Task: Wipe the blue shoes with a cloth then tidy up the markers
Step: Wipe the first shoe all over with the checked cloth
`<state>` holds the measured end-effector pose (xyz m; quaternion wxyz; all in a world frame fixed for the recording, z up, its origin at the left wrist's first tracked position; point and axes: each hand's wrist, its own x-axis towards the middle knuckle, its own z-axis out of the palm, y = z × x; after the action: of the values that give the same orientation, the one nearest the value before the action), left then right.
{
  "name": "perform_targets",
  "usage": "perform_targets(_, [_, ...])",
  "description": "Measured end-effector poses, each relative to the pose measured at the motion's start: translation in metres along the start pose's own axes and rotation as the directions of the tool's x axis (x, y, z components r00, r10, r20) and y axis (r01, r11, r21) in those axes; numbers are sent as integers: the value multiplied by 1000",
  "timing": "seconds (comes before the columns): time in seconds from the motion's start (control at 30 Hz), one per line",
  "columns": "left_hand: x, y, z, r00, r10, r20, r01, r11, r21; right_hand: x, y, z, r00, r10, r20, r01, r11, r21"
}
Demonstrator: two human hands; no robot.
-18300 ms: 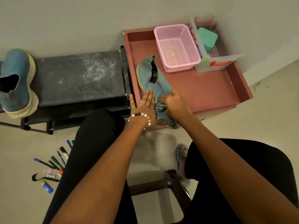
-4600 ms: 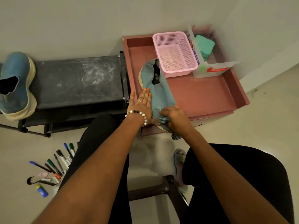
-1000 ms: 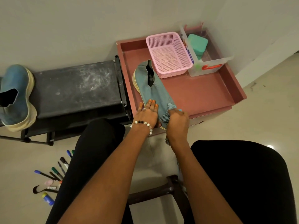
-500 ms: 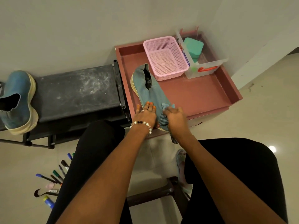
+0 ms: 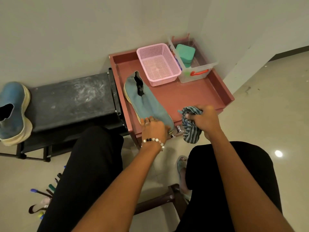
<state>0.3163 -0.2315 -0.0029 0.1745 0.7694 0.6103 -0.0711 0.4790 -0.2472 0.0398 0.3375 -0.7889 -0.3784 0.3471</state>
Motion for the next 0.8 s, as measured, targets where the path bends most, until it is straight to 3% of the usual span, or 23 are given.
perform_targets(0.13, [-7, 39, 14, 999, -47, 2, 46, 995, -92, 2, -3, -1, 998, 29, -61, -20, 989, 144])
perform_targets(0.33, [14, 47, 32, 968, -248, 24, 248, 951, -184, 9, -1, -6, 994, 37, -99, -21, 987, 161])
perform_targets(0.5, [8, 43, 27, 959, -269, 90, 281, 943, -178, 15, 0, -2, 995, 43, -95, -27, 985, 169])
perform_targets(0.67, [-27, 14, 35, 975, -221, 10, 221, 972, -78, 17, -5, 3, 997, 37, -72, -26, 989, 145])
perform_targets(0.8, [-55, -5, 37, 998, -65, 8, 66, 997, -31, 8, -11, 10, 998, 38, -54, -31, 991, 129])
